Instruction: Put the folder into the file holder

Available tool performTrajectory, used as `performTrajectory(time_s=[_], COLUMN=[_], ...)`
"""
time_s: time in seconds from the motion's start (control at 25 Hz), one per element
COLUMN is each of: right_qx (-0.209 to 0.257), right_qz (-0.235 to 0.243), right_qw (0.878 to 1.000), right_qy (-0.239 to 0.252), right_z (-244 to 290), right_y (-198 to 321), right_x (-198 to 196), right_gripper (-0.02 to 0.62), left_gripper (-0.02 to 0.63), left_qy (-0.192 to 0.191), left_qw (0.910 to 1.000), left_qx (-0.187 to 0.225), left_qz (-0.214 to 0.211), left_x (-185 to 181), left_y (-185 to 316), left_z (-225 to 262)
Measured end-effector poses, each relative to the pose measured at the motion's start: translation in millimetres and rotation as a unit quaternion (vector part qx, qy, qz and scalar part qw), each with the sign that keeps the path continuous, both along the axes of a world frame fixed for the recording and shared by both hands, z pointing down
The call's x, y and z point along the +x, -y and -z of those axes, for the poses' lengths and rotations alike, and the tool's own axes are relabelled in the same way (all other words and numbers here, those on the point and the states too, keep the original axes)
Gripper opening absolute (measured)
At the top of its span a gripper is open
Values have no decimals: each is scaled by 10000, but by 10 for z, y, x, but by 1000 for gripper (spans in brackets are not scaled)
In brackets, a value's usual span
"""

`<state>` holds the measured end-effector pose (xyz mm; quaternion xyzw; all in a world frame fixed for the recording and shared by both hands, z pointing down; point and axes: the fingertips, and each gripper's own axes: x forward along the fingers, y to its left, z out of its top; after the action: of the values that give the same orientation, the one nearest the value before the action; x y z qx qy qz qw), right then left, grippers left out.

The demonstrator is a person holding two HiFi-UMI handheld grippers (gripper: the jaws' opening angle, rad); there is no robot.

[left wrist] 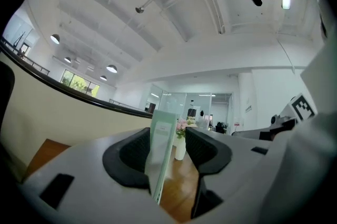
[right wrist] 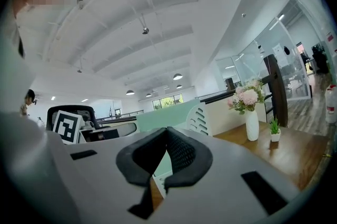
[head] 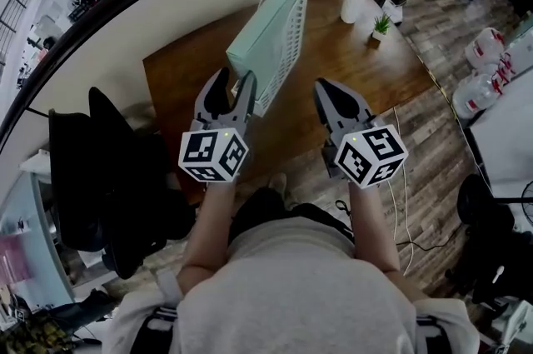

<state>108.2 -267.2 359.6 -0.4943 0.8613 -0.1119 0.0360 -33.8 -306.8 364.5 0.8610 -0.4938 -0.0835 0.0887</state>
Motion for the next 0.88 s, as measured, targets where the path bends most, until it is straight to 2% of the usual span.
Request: performTrajectory(time_s=[0.16,0.52,0.76,0.88], right_qx=[50,94,40,131], right_qz=[24,89,178,243], right_qw=[10000,9999,9998,9996], right_qy=[10,-15,-99,-105], right_z=[40,33,-23,38], right_y=[-117,-366,-482,-539], right_x=[36,75,76,71], right_gripper=[9,9,9,11], left_gripper=[183,35,14,14], left_qy=[23,202,268,366], left_qw=[9998,9982,9955,9930], left_qx=[153,280,163,-48], left_qz=[-84,-493,-891,-1122], left_x=[93,389,602,724], left_y=[-191,-528,-684,-731], left_z=[121,164,129,59])
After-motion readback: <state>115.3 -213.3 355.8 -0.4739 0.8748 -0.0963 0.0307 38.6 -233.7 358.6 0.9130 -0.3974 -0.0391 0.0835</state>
